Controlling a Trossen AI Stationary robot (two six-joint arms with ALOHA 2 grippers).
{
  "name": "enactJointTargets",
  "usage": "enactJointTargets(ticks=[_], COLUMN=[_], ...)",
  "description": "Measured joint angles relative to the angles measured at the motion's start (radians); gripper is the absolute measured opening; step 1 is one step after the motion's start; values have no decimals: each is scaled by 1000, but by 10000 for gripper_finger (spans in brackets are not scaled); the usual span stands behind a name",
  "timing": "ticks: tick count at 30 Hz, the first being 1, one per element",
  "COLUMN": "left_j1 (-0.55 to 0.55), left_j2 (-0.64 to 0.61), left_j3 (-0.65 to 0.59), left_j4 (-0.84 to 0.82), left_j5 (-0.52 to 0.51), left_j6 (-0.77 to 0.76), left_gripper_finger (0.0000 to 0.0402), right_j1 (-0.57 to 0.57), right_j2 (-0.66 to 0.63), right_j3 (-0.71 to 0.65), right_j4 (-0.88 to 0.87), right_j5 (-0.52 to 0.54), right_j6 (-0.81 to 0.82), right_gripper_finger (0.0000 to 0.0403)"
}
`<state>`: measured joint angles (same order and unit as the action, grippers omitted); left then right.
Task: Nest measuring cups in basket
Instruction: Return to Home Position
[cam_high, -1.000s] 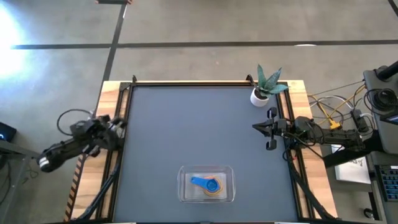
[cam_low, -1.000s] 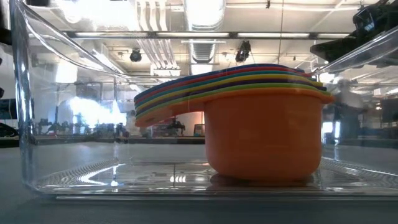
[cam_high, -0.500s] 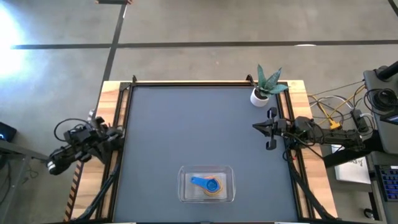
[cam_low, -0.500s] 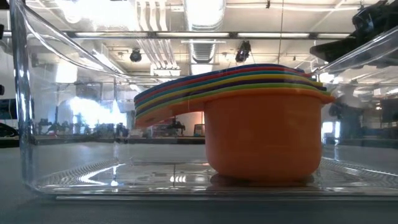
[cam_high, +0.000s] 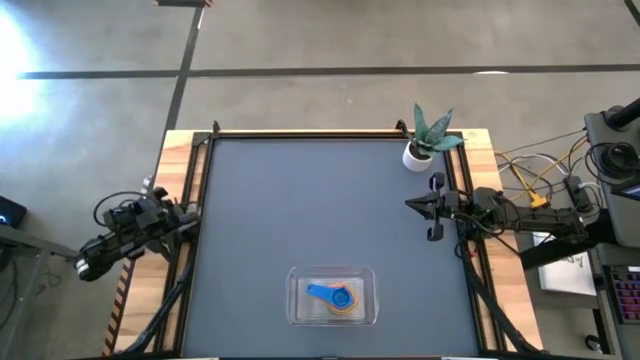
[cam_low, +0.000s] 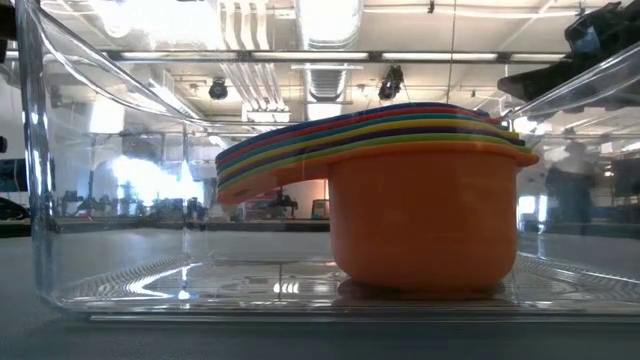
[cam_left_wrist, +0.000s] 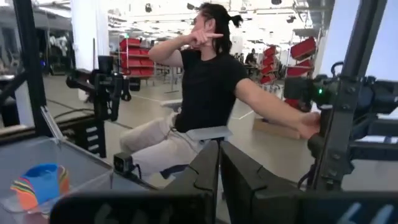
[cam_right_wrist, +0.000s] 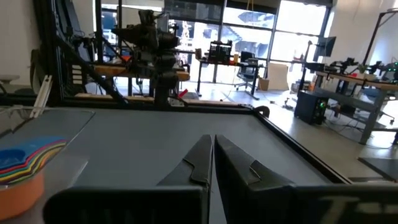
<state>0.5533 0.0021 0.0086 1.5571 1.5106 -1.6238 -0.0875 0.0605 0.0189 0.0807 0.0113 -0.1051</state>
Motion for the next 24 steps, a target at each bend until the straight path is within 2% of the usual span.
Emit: enactJointTargets(ticks=[6, 9, 14, 24], left_j1=[0, 0, 0, 0], left_j2=[0, 0, 0, 0], left_j3=[0, 0, 5, 8], left_j4=[-4, -3, -3, -3], left_j5=[24, 26, 20, -43], left_j6=[-141, -147, -32, 98], left_gripper_finger=[0, 0, 0, 0], right_j1=[0, 0, 0, 0], right_j2=[0, 0, 0, 0], right_j3=[2, 2, 3, 5], right_j4=[0, 0, 0, 0], right_j5=[0, 0, 0, 0], right_j6=[0, 0, 0, 0], right_gripper_finger=[9, 9, 9, 9])
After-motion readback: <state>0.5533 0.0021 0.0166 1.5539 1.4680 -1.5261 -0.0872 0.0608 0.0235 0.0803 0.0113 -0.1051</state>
